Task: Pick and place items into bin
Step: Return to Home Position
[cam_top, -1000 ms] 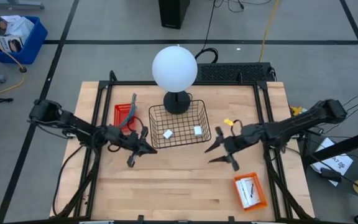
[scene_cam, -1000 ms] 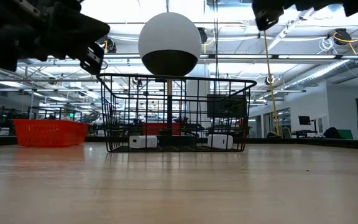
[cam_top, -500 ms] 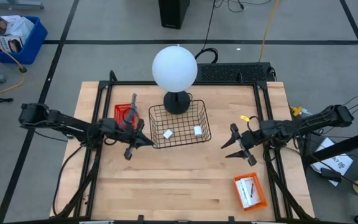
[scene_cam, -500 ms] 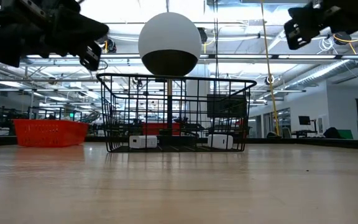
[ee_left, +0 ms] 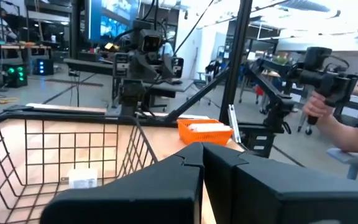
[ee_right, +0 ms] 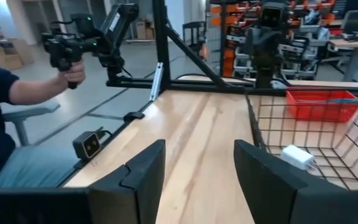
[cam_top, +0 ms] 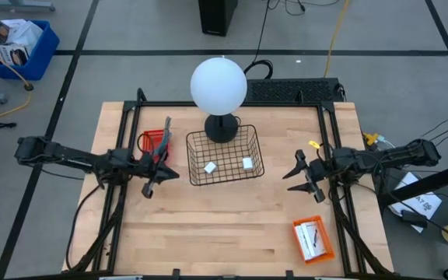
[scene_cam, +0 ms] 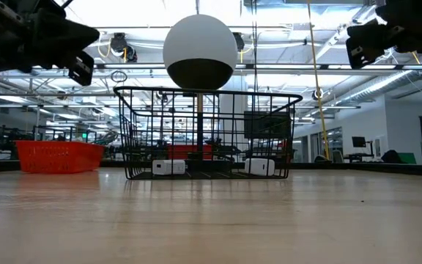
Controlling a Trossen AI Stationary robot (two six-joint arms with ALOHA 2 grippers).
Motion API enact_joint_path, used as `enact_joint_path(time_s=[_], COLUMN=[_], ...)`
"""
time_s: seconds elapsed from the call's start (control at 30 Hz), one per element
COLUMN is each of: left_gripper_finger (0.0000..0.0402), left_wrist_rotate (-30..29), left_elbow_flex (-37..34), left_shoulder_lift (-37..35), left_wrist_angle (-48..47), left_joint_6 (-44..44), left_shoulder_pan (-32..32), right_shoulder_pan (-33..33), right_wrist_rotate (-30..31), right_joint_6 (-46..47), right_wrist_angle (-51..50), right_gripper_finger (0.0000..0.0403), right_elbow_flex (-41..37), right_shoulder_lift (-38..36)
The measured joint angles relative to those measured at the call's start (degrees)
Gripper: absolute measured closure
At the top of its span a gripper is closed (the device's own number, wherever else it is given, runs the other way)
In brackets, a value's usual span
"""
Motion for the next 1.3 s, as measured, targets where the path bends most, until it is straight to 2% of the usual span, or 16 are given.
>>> enact_joint_path(time_s=[0.43,0.53,0.8,0.87,1.0,1.2,1.3], left_gripper_finger=[0.0394,0.0394,0.0394,0.0394,0.0394,0.0394,0.0394], left_wrist_rotate=[0.06,0.04,-0.23,-0.61,-0.71,-1.44,-1.56], left_elbow_flex=[-0.11,-0.09,-0.09,-0.1,-0.1,-0.09,-0.09], left_shoulder_lift=[-5.55,-6.89,-10.81,-11.56,-12.44,-13.22,-13.24], left_wrist_angle=[-5.35,-7.17,-12.76,-13.29,-14.17,-18.15,-17.46], left_joint_6=[0.77,1.15,1.54,1.54,1.61,1.85,1.96], left_shoulder_pan=[-0.97,-1.6,-2.12,-2.11,-2.08,-2.08,-2.08], right_shoulder_pan=[-2.1,-2.1,-2.33,-2.76,-3.35,-3.63,-3.67], right_wrist_rotate=[-0.2,-0.18,1.59,3.3,3.01,4.76,6.48], right_joint_6=[-1.76,-1.76,-3.68,-3.51,-2.14,-1.02,-1.52], right_wrist_angle=[-8.74,-12.51,-14.4,-15.01,-16.23,-23.67,-22.18], right_gripper_finger=[0.0218,0.0221,0.0218,0.0219,0.0222,0.022,0.0222], right_elbow_flex=[-0.04,-0.06,-3.51,-3.98,-4.09,-4.41,-6.09], right_shoulder_lift=[-10.34,-13.63,-23.67,-24.19,-23.84,-24.14,-24.15])
